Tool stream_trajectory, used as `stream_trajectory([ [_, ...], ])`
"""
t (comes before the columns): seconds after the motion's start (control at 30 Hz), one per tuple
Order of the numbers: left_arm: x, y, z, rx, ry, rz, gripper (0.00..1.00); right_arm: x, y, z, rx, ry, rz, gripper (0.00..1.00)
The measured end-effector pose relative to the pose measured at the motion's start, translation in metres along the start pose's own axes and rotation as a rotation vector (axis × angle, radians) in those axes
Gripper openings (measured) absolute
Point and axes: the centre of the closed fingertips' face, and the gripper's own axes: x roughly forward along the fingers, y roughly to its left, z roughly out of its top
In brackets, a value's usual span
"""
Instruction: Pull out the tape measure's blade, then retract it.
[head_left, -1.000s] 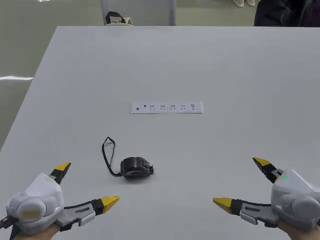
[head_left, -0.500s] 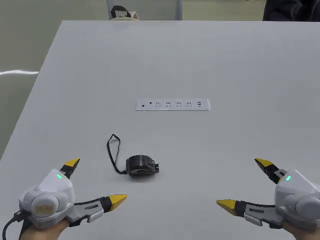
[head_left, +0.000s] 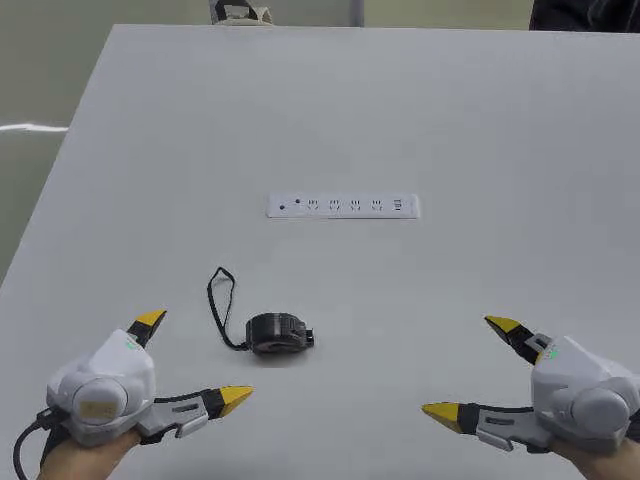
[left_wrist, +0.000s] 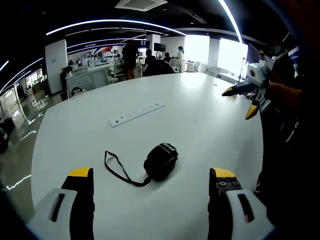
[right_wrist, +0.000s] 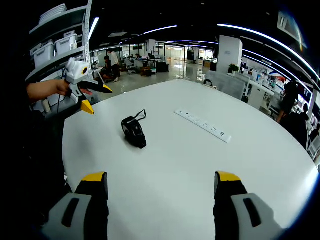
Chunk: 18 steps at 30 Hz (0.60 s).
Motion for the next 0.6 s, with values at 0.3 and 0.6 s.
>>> stream_trajectory([
  [0.3, 0.024, -0.006, -0.005, 0.11, 0.048, -0.094, 0.8, 0.024, 0.001, 0.004, -0.077, -0.003, 0.075, 0.81],
  [0.6, 0.054, -0.018, -0.01, 0.254, 0.091, -0.207, 0.64, 0.048, 0.001, 0.005, -0.173, -0.009, 0.146, 0.7],
])
